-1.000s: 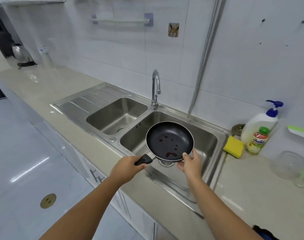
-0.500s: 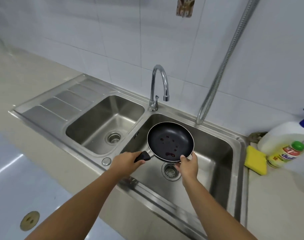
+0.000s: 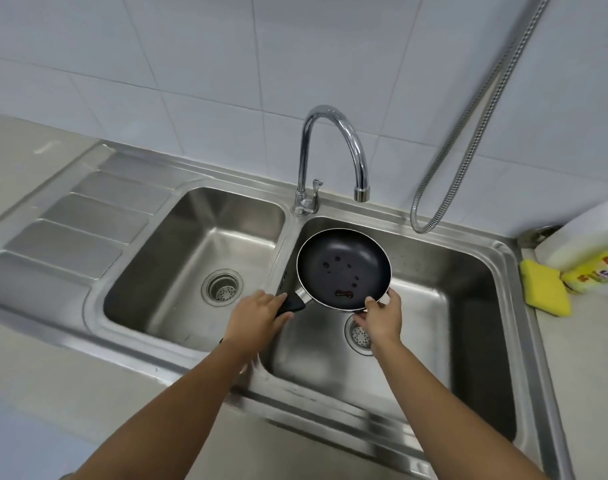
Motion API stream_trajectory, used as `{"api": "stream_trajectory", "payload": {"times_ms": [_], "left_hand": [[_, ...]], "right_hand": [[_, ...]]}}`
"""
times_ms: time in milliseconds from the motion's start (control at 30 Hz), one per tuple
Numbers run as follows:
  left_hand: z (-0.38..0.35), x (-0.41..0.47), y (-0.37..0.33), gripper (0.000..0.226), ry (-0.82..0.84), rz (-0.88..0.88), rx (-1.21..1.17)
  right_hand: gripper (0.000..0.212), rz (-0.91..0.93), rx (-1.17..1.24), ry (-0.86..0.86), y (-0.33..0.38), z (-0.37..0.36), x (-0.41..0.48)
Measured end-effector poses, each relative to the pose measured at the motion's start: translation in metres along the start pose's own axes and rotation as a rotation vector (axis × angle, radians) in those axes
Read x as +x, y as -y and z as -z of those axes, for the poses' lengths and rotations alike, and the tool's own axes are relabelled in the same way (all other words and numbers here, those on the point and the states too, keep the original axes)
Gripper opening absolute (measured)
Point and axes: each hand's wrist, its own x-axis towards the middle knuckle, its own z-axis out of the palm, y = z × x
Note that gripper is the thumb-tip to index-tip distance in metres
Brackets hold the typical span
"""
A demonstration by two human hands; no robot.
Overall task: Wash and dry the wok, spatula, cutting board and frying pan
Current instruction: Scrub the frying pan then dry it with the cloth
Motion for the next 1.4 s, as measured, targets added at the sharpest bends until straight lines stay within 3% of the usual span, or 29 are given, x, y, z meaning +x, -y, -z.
{"api": "stream_trajectory", "payload": {"times_ms": [300, 533, 633, 733, 833, 933, 1033, 1200, 1400], "left_hand": [[-0.011, 0.009, -0.005, 0.05, -0.065, 0.025, -0.102], [-0.023, 0.018, 0.001, 0.041, -0.075, -0.089, -0.048], [-0.027, 0.017, 0.001, 0.05, -0.095, -0.093, -0.105], [-0.027, 0.018, 0.003, 0.052, -0.08, -0.078, -0.168], [-0.025, 0.017, 0.003, 0.053, -0.044, -0.062, -0.177], [-0.023, 0.018, 0.002, 0.053, -0.023, -0.054, -0.199], [-0.022, 0.019, 0.003, 0.053, 0.005, -0.051, -0.212], [-0.021, 0.019, 0.003, 0.053, 0.033, -0.045, -0.218], [-0.021, 0.018, 0.002, 0.053, 0.041, -0.034, -0.219]], "right_hand": [[0.049, 0.029, 0.02, -0.097, 0.003, -0.002, 0.008], [0.049, -0.01, 0.067, -0.137, 0.0, 0.0, 0.014], [0.047, -0.022, 0.02, -0.136, -0.007, 0.0, 0.016], [0.056, 0.101, -0.341, -0.241, -0.006, -0.004, 0.015], [0.067, 0.511, -0.825, -0.376, 0.007, -0.024, 0.006], [0.068, 0.8, -1.094, -0.108, 0.029, -0.066, 0.002], [0.071, 0.865, -1.237, 0.066, 0.058, -0.108, 0.014], [0.079, 0.833, -1.171, 0.08, 0.104, -0.147, 0.036], [0.075, 0.887, -0.992, 0.082, 0.102, -0.151, 0.031]]}}
